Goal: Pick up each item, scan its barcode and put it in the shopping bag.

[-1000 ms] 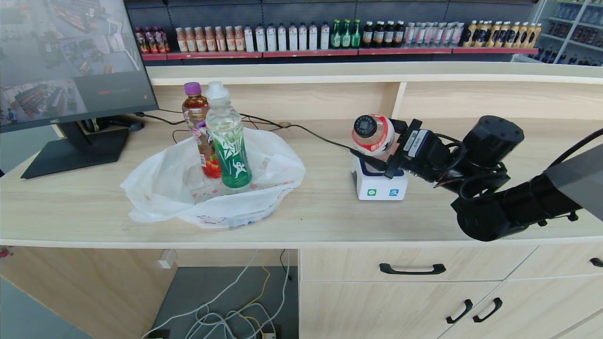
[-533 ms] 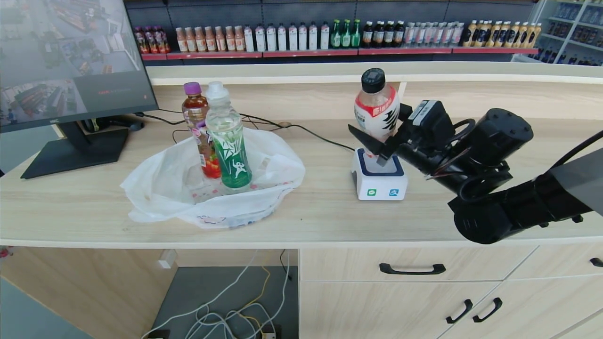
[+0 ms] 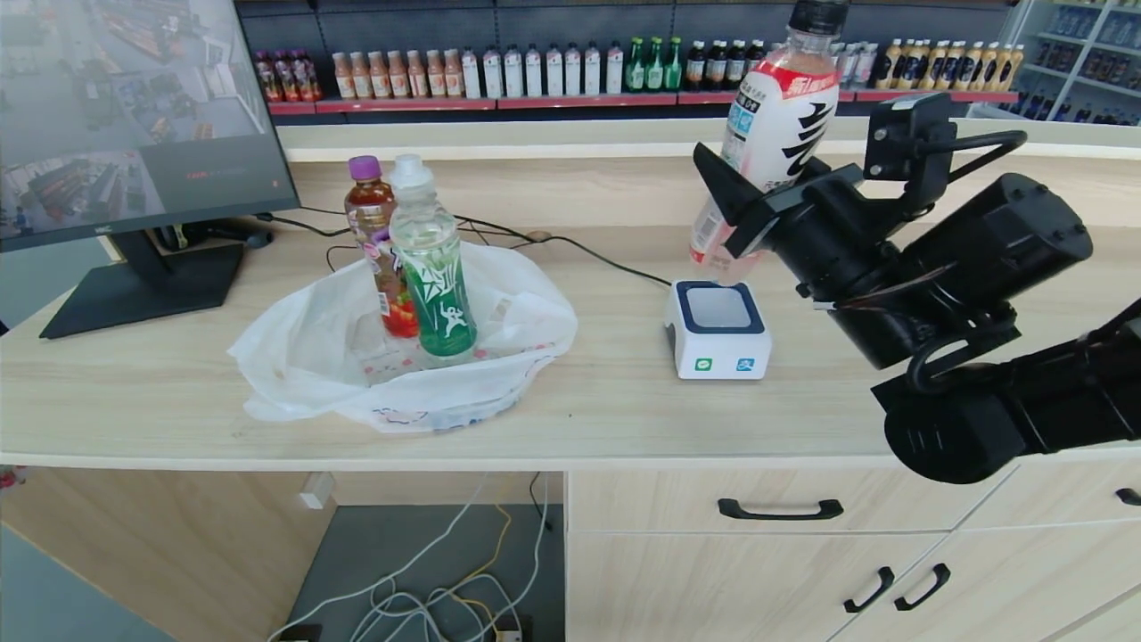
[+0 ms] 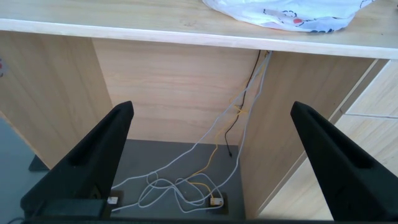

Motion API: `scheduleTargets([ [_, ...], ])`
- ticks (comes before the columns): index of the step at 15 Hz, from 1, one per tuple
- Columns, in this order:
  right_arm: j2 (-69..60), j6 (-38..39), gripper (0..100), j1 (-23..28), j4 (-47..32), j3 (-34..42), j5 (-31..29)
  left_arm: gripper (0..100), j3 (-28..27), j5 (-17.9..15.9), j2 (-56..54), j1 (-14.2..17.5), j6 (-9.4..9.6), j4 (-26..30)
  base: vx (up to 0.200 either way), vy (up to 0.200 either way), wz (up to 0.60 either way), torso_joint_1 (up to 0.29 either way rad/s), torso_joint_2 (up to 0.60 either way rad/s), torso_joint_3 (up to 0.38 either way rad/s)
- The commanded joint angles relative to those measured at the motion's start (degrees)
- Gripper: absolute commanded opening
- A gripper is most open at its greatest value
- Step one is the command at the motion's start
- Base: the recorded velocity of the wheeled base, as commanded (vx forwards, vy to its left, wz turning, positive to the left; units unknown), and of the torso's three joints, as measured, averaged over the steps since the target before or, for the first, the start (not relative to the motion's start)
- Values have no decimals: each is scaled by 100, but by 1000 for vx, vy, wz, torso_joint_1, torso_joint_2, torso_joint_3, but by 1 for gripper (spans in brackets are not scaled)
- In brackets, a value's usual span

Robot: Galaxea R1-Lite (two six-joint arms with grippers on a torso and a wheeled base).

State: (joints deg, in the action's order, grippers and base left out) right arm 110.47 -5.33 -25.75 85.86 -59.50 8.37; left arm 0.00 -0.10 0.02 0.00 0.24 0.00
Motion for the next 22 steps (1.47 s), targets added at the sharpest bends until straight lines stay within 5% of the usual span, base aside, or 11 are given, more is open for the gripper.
scheduleTargets([
  [1,-360,84,0,-36,1,492,15,100,0,1,-2,0,2,0,0,0,0,0,0,0],
  [4,-456,137,0,17,361,1169,-46,100,0,1,-2,0,2,0,0,0,0,0,0,0],
  [9,-386,295,0,26,414,1257,-82,100,0,1,-2,0,-7,0,0,0,0,0,0,0],
  [18,-175,445,0,26,414,1099,-178,100,0,10,-2,0,-42,0,200,200,0,1,1,1],
  [22,-316,454,0,35,414,1231,-240,100,0,1,-2,0,-24,0,0,150,0,4,2,3],
])
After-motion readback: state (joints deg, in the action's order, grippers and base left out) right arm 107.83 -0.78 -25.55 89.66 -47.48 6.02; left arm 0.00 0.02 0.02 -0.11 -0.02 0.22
